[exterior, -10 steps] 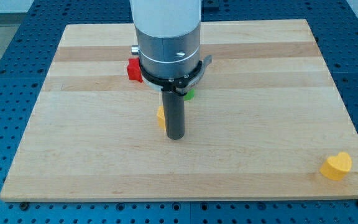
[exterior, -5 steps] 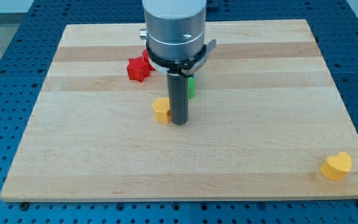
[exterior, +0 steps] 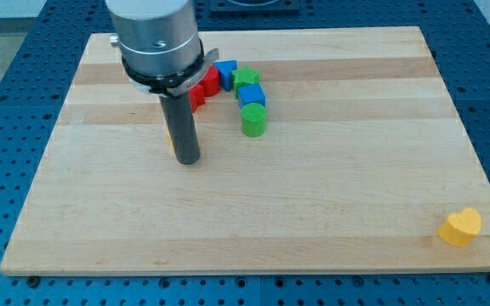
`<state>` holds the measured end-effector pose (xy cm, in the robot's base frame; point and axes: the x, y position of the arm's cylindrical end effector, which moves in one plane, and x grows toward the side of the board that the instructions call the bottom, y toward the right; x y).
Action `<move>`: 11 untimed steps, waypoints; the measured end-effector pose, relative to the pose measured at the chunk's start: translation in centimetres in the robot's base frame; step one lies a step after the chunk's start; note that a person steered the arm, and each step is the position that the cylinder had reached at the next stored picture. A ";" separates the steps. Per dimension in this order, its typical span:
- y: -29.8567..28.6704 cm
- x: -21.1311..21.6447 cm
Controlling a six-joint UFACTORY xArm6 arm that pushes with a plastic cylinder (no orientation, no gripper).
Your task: Push yellow hexagon into red star
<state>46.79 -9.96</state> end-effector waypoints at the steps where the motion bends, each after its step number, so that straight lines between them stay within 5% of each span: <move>1: -1.0 -0.4; 11: -4.5 -5.6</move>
